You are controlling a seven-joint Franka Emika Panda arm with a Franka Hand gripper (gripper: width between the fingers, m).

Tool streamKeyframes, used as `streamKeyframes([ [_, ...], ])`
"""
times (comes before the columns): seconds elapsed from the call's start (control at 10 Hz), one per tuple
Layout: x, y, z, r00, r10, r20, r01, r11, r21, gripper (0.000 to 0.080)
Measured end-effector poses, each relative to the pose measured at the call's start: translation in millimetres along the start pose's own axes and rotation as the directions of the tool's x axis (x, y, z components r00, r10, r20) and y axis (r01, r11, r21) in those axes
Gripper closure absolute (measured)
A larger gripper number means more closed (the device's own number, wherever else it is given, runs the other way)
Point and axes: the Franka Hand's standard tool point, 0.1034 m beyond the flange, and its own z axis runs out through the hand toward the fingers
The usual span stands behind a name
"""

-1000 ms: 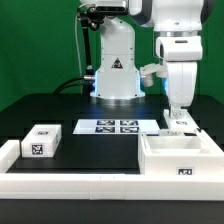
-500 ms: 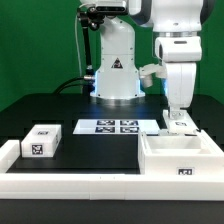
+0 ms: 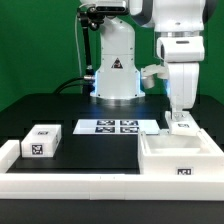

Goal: Assemble cabinet

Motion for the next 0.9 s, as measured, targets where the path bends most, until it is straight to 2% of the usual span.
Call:
streamKeyframes([
  [0.3,-0.6,24.8,1.5,1.000,-0.020,-0.001,0.020,1.000,0.012,0.0737],
  [0.9,-1.5,24.1,4.7,1.000,-0.014,-0.002,0.014,1.000,0.017,0.0737],
])
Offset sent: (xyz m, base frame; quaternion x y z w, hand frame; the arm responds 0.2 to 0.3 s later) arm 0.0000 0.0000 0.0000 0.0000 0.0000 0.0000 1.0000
